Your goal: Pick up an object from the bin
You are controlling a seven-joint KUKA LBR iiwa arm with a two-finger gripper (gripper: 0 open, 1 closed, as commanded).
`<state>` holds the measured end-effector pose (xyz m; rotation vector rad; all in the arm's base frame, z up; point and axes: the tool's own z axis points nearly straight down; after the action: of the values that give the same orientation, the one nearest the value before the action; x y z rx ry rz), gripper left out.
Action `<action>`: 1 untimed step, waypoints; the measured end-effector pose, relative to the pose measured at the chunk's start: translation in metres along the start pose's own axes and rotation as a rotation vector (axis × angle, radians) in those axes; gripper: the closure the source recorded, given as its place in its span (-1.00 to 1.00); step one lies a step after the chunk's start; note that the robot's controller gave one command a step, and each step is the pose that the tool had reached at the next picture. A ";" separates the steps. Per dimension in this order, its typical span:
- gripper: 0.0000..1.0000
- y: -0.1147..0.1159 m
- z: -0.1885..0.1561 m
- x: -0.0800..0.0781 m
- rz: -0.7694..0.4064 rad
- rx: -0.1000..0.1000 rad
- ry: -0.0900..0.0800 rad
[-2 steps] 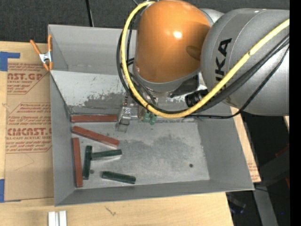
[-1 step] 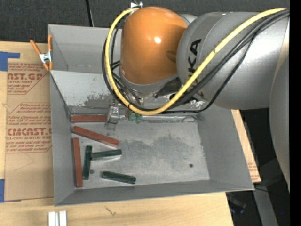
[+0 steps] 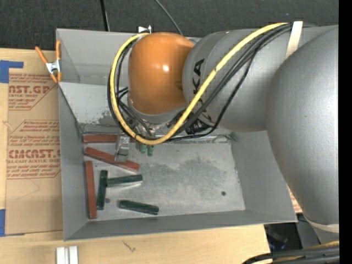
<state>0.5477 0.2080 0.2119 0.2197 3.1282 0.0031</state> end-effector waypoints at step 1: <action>-1.00 0.003 0.049 -0.001 0.140 0.002 0.006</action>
Offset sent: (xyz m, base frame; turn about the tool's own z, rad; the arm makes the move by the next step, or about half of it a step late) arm 0.0000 0.0000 0.0000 0.0000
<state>0.5491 0.2111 0.1630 0.4395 3.1110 0.0010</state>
